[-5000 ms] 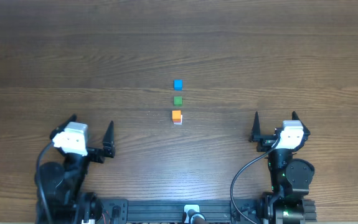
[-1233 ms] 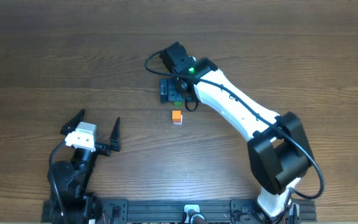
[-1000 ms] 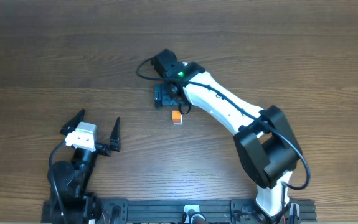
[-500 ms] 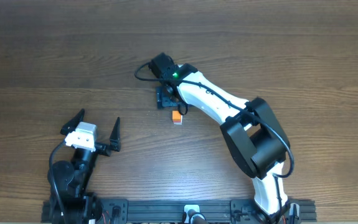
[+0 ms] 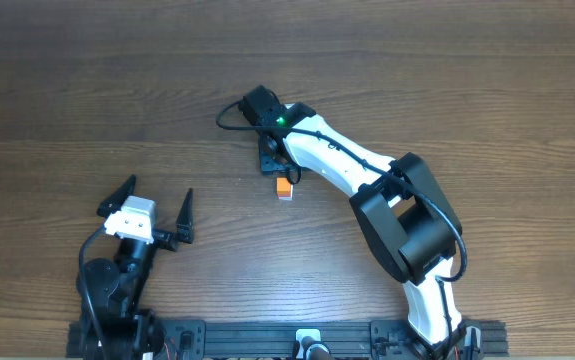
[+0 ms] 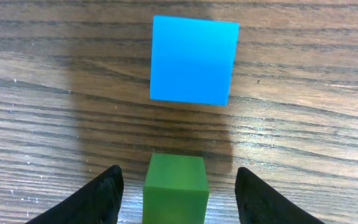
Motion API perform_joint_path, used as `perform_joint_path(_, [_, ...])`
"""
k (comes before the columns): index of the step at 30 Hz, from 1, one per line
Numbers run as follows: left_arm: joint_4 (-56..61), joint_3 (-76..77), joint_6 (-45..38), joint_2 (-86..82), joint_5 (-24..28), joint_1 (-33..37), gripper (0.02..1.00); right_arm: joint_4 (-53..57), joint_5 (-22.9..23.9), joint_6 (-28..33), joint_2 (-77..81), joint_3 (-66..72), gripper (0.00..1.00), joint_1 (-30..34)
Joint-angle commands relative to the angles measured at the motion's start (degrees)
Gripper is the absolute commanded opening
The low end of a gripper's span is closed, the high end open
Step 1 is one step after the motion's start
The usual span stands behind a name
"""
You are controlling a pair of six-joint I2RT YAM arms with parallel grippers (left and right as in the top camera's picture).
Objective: Stack Cubes
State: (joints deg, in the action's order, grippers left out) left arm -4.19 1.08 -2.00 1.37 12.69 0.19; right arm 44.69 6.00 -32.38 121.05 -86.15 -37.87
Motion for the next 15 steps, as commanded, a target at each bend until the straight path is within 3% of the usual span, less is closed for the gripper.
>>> perform_joint_path(1, [0.15, -0.28, -0.79, -0.24, 0.57, 0.31, 1.000, -0.20, 0.28, 0.74, 0.57, -1.18, 0.579, 0.33])
perform_joint_path(15, [0.17, -0.28, -0.79, -0.24, 0.57, 0.31, 1.000, -0.17, 0.02, 0.72, 0.57, -1.18, 0.472, 0.33])
